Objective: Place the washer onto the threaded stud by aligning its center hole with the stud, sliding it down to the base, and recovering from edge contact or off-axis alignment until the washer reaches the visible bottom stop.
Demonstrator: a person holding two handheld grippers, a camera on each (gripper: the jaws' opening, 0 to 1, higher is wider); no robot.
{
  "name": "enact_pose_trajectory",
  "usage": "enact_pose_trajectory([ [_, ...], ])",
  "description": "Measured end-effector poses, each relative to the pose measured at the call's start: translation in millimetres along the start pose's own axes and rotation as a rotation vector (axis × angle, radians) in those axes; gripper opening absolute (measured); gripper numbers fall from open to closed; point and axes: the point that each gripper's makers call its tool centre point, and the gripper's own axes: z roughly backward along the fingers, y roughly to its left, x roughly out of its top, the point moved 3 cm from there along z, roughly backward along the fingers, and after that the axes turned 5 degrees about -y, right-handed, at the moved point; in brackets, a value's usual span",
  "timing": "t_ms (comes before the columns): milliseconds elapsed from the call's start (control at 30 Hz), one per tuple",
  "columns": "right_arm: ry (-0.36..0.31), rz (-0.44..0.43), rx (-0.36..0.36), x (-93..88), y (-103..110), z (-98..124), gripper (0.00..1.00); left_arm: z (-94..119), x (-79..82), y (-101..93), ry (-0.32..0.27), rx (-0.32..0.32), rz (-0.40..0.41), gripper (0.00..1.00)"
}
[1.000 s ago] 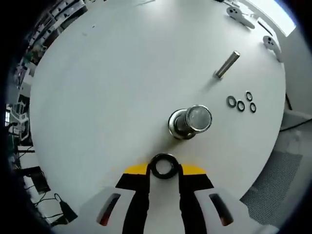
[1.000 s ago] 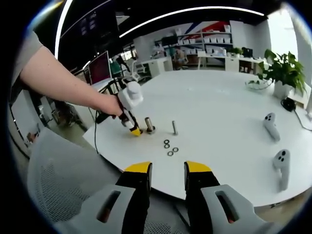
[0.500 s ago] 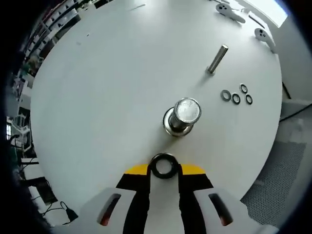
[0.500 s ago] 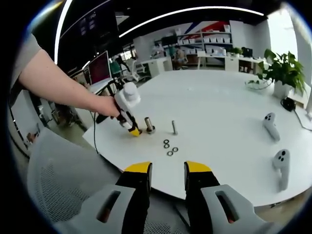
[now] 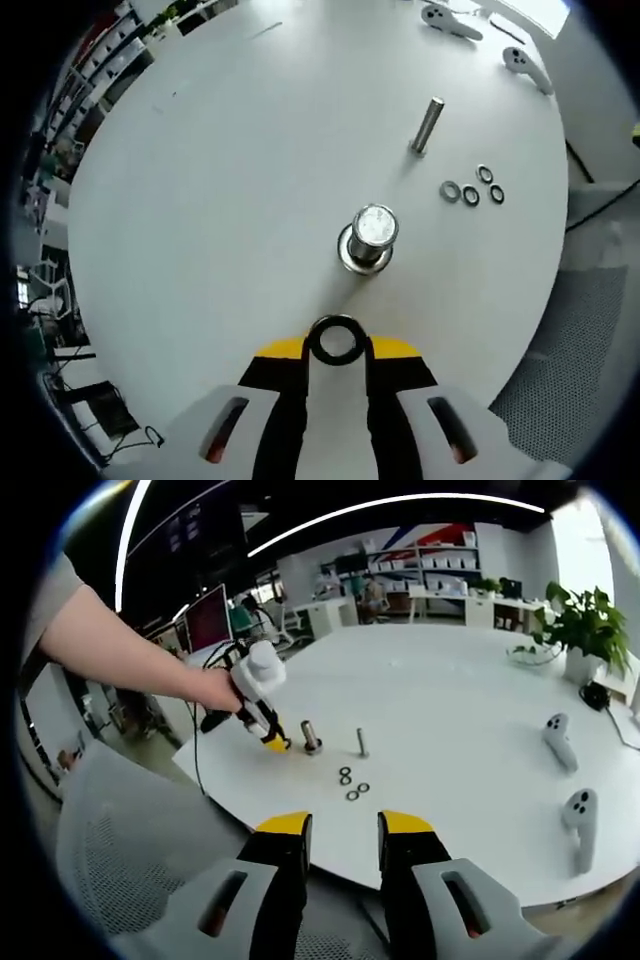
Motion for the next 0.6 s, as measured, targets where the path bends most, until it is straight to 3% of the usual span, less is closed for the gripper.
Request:
enact_pose_trajectory([
  [133, -0.002, -0.002, 0.002, 0.2, 0, 0, 0.29, 15, 17.4, 12.2, -0.056, 0.003, 0.052, 0.19],
  [267, -0.003, 0.000, 0.008, 0.8, 1, 0, 0.29, 27, 32.0, 12.6, -0.096, 0.003, 0.052, 0.19],
  [600, -0.012, -0.012, 0.006, 1.7, 0, 0, 0.29, 45, 48.1, 5.6, -0.102, -0.012, 0.004, 0.19],
])
